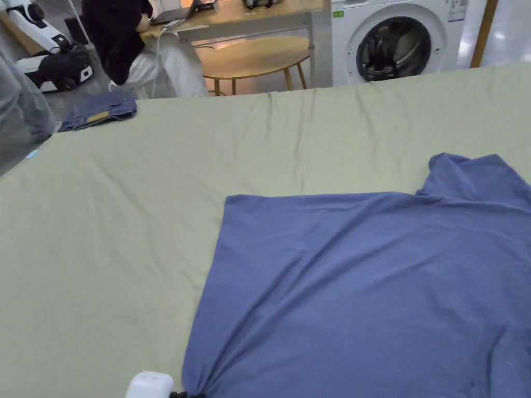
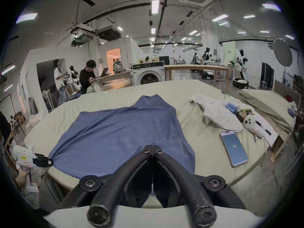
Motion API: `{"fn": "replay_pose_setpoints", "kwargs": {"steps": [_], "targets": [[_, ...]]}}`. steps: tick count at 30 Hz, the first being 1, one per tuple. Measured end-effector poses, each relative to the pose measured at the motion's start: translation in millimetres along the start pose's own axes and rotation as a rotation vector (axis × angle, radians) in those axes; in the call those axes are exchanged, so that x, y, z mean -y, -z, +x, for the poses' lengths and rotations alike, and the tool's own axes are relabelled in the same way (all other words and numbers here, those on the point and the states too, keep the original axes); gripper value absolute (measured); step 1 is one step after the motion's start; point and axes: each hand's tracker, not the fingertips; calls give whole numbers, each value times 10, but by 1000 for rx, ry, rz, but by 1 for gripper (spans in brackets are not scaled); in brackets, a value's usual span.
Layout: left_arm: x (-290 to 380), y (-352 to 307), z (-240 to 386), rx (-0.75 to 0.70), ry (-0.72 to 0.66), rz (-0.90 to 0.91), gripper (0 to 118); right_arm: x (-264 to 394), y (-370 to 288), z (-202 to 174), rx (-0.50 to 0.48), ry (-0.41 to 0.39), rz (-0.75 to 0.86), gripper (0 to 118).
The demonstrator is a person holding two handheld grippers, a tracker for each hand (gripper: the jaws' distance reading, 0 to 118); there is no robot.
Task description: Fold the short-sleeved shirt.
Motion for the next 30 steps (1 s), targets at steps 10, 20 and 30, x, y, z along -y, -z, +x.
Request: {"fn": "replay_pose_setpoints", "kwargs": {"steps": [10, 20, 30], "targets": [[-40, 60, 96, -15, -20, -46, 3, 535, 304, 507, 118, 150, -178, 69], [-5, -11, -22, 40, -200, -11, 3, 856, 621, 645, 123, 149, -315, 3], [-970, -414, -63, 101, -146, 268, 2, -213, 1005, 565, 49, 24, -159, 3]]}}
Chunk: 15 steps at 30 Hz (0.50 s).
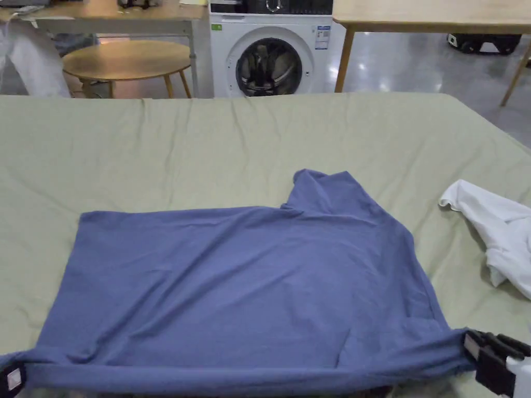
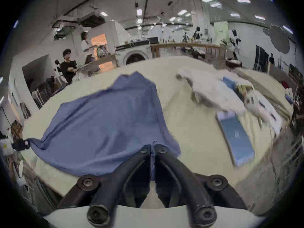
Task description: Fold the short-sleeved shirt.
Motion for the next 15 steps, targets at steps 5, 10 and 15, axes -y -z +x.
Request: {"fn": "replay_pose_setpoints", "kwargs": {"steps": [5, 10, 15], "targets": [[-684, 817, -281, 54, -12, -22, 2, -743, 850, -75, -40, 13, -18, 3], [-890, 1651, -422, 41, -27, -139, 2, -965, 1674, -217, 11, -1, -99, 3], [-828, 1923, -442, -41, -43, -157, 46, -868, 1996, -288, 68, -87, -143, 50]]}}
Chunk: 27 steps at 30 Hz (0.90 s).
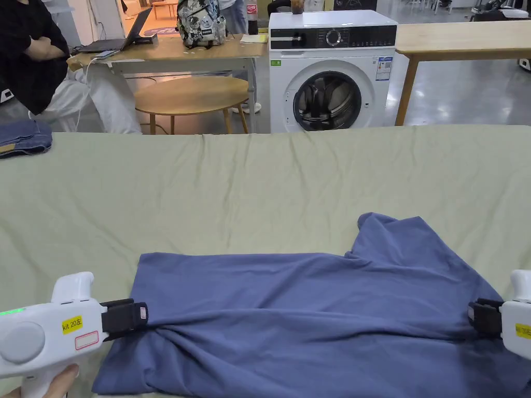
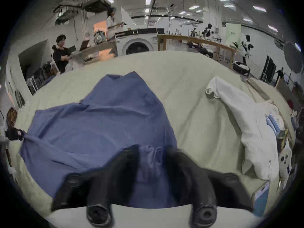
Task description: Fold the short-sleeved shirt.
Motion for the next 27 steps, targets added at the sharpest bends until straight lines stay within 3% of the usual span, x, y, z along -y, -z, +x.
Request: {"fn": "replay_pose_setpoints", "kwargs": {"steps": [1, 6, 9, 12, 14, 15, 16, 18, 19, 21, 23, 27], "targets": [[11, -83, 24, -22, 42, 36, 54, 26, 155, 142, -15, 5, 11, 55], [8, -845, 75, 61, 111, 194, 54, 94, -437, 254, -50, 5, 192, 55], [114, -1485, 315, 105, 216, 267, 54, 204, -1119, 104, -16, -37, 304, 54], [377, -2130, 650, 101, 286, 427, 53, 419, -1729, -27, -51, -77, 424, 54], [575, -2394, 711, 121, 290, 490, 38, 587, -2043, -144, -57, -90, 491, 50], [640, -2459, 739, 123, 279, 484, 27, 661, -2148, -173, -80, -86, 522, 43], [737, -2531, 768, 123, 266, 487, 14, 740, -2266, -206, -108, -90, 532, 28], [922, -2642, 804, 129, 251, 492, 1, 884, -2437, -295, -113, -87, 520, 5], [1039, -2704, 813, 146, 250, 507, 0, 969, -2502, -338, -121, -92, 518, 0], [1239, -2836, 835, 209, 228, 553, 0, 1112, -2621, -405, -137, -97, 515, 0], [1334, -2901, 862, 162, 199, 522, 0, 1252, -2698, -444, -224, -68, 505, 0], [1377, -2913, 828, 135, 193, 495, 0, 1335, -2729, -519, -211, -63, 498, 0]]}}
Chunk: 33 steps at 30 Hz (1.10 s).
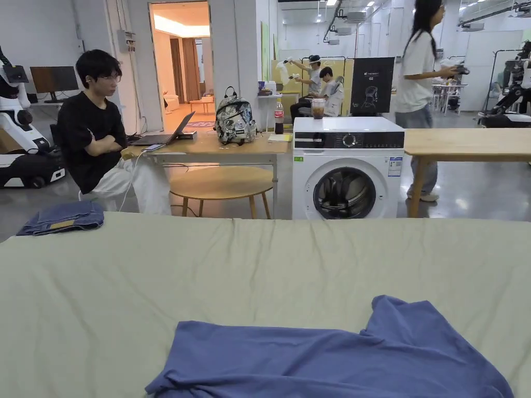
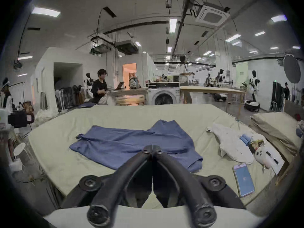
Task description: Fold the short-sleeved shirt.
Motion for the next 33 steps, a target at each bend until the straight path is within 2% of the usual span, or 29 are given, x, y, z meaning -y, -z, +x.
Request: {"fn": "replay_pose_setpoints", "kwargs": {"steps": [4, 7, 8, 10, 11, 15, 18, 21, 23, 25, 26, 28, 29, 30, 31, 32, 33], "targets": [[-4, 172, -74, -47, 12, -32, 0, -24, 61, 36, -4, 29, -19, 0], [45, 528, -242, -80, -4, -123, 0, 5, 73, 85, -2, 48, -33, 0], [75, 651, -317, -64, -8, -152, 13, 22, 85, 109, -10, 59, -39, 0], [190, 1027, -493, -51, -38, -241, 54, 95, 124, 172, -10, 83, -61, 0], [244, 1199, -537, -66, -29, -261, 56, 126, 148, 201, -4, 87, -73, 0], [555, 2032, -998, -66, -207, -420, 56, 278, 240, 376, 16, 121, -140, 0], [820, 2501, -1228, -169, -205, -517, 56, 377, 273, 509, 58, 125, -180, 0], [994, 2702, -1226, -188, -208, -589, 48, 448, 312, 642, 93, 128, -215, 0], [887, 2655, -1097, -191, -158, -605, 22, 483, 338, 705, 105, 144, -236, 0], [866, 2717, -1017, -156, -81, -646, 6, 501, 424, 768, 104, 176, -242, 0], [895, 2752, -975, -157, -81, -652, 0, 493, 487, 801, 97, 182, -245, 0], [912, 2751, -917, -188, -65, -655, 0, 449, 720, 869, 141, 188, -239, 0], [914, 2759, -948, -189, -87, -661, 0, 424, 880, 941, 150, 195, -253, 11], [900, 2749, -981, -183, -110, -661, 0, 393, 1063, 1011, 160, 221, -290, 36], [914, 2771, -1058, -173, -125, -662, 0, 416, 1351, 1129, 157, 261, -338, 72], [912, 2760, -1067, -172, -128, -659, 0, 448, 1496, 1183, 153, 264, -331, 76], [921, 2754, -1067, -168, -129, -656, 0, 503, 1725, 1239, 178, 241, -335, 75]]}}
